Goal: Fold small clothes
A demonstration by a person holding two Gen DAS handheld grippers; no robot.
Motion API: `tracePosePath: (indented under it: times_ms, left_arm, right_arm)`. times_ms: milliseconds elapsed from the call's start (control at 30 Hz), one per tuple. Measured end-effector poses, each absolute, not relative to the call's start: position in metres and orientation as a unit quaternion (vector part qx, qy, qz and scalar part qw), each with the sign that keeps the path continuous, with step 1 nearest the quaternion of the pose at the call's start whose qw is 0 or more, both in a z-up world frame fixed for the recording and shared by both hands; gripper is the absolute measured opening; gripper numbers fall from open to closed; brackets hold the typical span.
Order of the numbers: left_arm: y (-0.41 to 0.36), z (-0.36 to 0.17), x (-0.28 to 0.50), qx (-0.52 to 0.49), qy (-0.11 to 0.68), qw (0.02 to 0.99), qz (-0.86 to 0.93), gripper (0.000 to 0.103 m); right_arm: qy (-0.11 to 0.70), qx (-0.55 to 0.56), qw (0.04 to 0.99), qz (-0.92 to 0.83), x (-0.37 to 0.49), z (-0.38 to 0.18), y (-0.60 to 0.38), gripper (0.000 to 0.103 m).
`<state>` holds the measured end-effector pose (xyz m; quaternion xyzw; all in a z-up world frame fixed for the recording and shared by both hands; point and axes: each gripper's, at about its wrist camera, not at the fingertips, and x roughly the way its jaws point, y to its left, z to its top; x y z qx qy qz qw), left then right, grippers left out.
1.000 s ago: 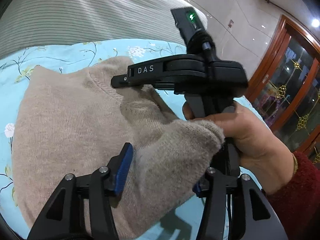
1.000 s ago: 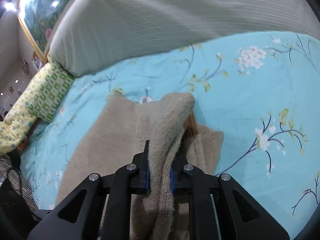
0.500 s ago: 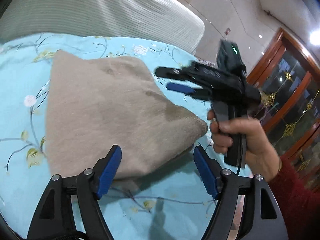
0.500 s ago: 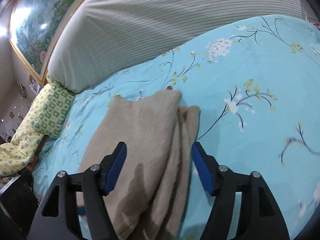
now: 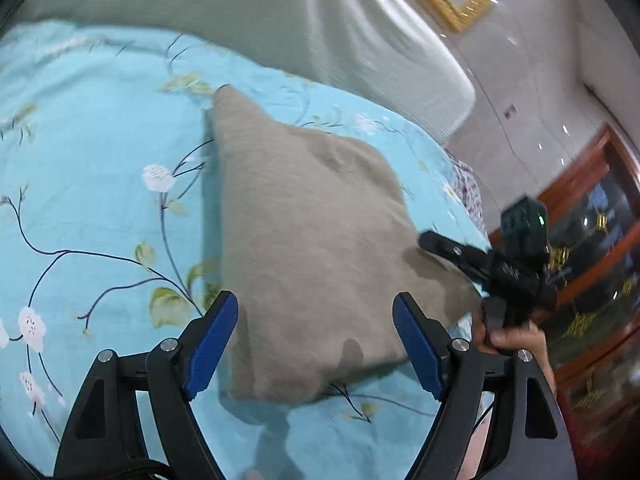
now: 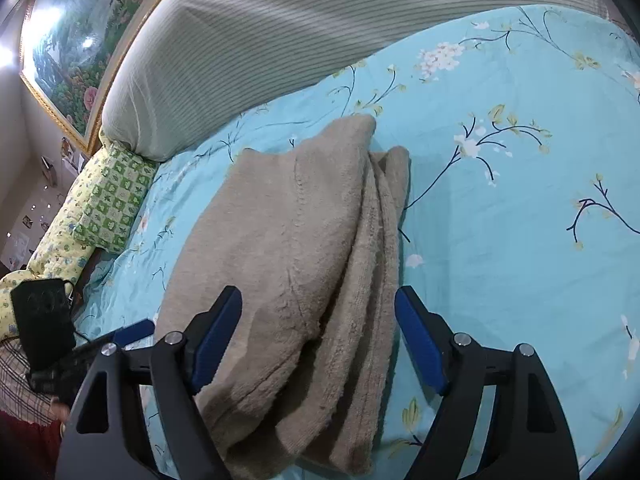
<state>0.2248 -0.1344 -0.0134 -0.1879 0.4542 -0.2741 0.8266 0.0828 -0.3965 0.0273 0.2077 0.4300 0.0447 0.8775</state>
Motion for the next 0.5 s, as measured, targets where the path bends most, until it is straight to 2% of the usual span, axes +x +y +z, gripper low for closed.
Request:
tracePosePath:
  times_ms: [367, 400, 433, 500]
  left_arm:
    - [-0.128, -0.059, 0.303, -0.261, 0.512, 0.767, -0.287, 0.080]
    - [-0.129, -0.068, 0.311, -0.268, 0.520, 0.759, -0.287, 0.082]
    - [-0.129, -0.076, 0.317, -0.280, 0.528, 0.747, -0.292, 0.089]
    - [-0.128, -0.089, 0.327, -0.307, 0.530, 0.730, -0.303, 0.090]
  right_arm:
    - [0.447, 0.251, 0.856, 0.059, 0.113, 0.005, -0.411, 0.080]
    - [0.449, 0.259, 0.853, 0.060, 0.116, 0.002, -0.413, 0.080]
    - [0.453, 0.265, 0.849, 0.060, 0.119, -0.001, -0.414, 0.080]
    - [0.463, 0.279, 0.839, 0.066, 0.126, -0.009, -0.417, 0.080]
